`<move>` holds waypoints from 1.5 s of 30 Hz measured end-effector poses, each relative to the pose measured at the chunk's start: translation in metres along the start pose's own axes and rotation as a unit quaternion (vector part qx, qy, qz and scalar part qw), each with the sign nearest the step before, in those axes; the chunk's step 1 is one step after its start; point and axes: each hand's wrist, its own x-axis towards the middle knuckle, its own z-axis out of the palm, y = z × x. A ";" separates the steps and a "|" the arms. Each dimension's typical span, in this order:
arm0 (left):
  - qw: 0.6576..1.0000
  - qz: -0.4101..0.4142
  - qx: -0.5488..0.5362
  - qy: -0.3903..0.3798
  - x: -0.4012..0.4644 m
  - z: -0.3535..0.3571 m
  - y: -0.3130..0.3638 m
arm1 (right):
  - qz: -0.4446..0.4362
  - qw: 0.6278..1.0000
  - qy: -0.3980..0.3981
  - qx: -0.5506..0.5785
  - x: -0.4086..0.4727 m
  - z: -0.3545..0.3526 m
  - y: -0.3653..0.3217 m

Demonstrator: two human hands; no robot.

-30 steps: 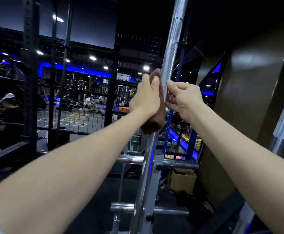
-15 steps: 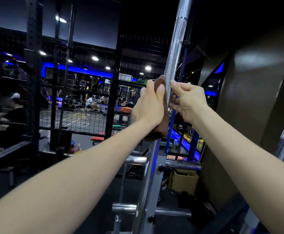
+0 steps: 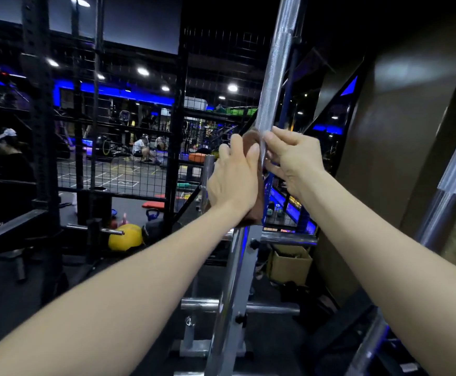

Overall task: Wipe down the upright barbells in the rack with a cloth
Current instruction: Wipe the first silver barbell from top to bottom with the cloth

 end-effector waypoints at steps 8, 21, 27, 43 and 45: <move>0.996 -0.012 0.066 -0.059 -0.057 0.007 -0.036 | 0.027 0.999 0.006 -0.032 -0.015 -0.001 0.026; 0.994 -0.045 0.041 -0.095 -0.085 0.015 -0.051 | 0.023 0.999 0.011 -0.036 -0.019 -0.005 0.034; 0.994 -0.088 0.022 -0.060 -0.024 0.010 -0.038 | 0.011 1.000 0.005 -0.026 -0.021 -0.001 0.033; 0.998 -0.030 0.046 0.010 -0.051 0.021 -0.026 | 0.002 1.000 -0.020 -0.013 -0.015 -0.006 0.040; 0.997 -0.050 0.054 -0.024 -0.079 0.029 -0.044 | 0.005 1.000 -0.021 -0.014 -0.015 -0.006 0.041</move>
